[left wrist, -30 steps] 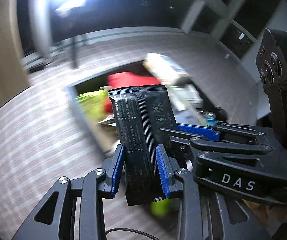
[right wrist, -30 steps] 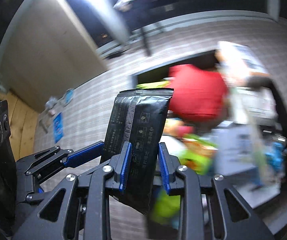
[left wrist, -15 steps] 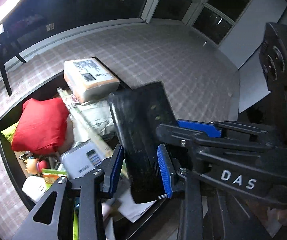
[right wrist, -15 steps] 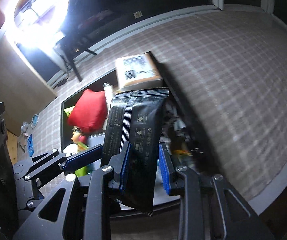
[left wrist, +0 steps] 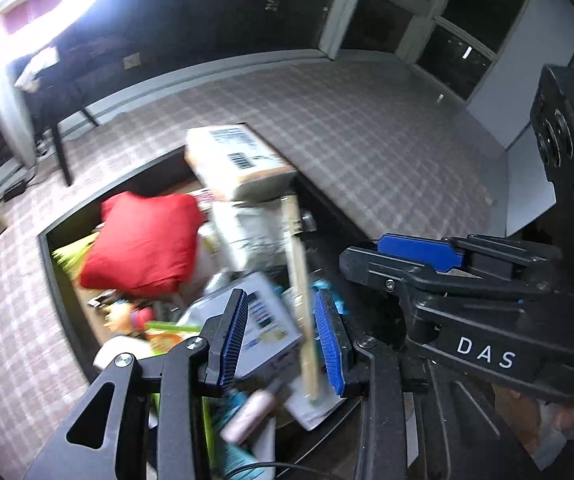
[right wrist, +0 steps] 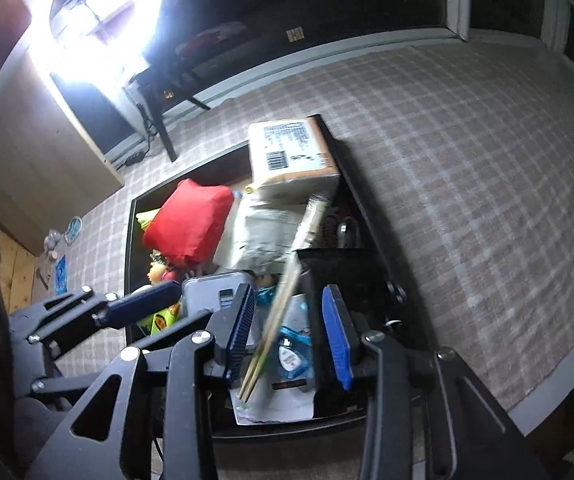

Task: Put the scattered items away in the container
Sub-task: 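Carry the black pouch to the black tray and open the grippers, then move both tools back toward the wooden clothespin and Vinda tissue pack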

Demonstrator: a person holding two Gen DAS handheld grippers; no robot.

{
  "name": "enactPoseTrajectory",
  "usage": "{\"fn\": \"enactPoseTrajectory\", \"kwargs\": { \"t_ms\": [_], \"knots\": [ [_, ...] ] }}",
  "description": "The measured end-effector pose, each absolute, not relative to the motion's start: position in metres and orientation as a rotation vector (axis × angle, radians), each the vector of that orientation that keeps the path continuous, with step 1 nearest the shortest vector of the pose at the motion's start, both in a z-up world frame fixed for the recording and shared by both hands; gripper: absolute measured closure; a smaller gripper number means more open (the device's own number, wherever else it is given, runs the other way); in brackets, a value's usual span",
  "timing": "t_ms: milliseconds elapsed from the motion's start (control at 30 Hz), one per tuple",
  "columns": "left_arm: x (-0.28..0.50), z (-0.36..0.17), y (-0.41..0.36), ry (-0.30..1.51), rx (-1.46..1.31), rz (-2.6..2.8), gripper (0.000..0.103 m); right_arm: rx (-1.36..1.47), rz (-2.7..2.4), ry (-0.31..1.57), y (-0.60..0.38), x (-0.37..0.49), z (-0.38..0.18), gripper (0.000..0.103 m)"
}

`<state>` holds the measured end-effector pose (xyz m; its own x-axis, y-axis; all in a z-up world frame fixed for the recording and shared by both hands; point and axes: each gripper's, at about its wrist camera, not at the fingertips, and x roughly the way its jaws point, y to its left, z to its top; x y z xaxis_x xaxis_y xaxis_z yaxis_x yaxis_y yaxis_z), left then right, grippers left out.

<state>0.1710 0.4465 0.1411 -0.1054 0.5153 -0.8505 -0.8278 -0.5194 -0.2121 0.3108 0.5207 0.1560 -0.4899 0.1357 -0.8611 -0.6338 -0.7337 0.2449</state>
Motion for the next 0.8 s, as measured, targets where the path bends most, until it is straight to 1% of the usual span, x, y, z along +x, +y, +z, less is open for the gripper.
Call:
{"fn": "enactPoseTrajectory", "kwargs": {
  "t_ms": [400,800],
  "knots": [
    [0.127,0.145,0.331,0.349,-1.249,1.973,0.071,-1.243,2.379,0.656,0.446,0.244,0.163,0.067],
    [0.052,0.142,0.172,0.234,-1.388,2.209,0.069,-1.300,2.558,0.521,0.338,0.157,0.157,0.066]
  ]
}}
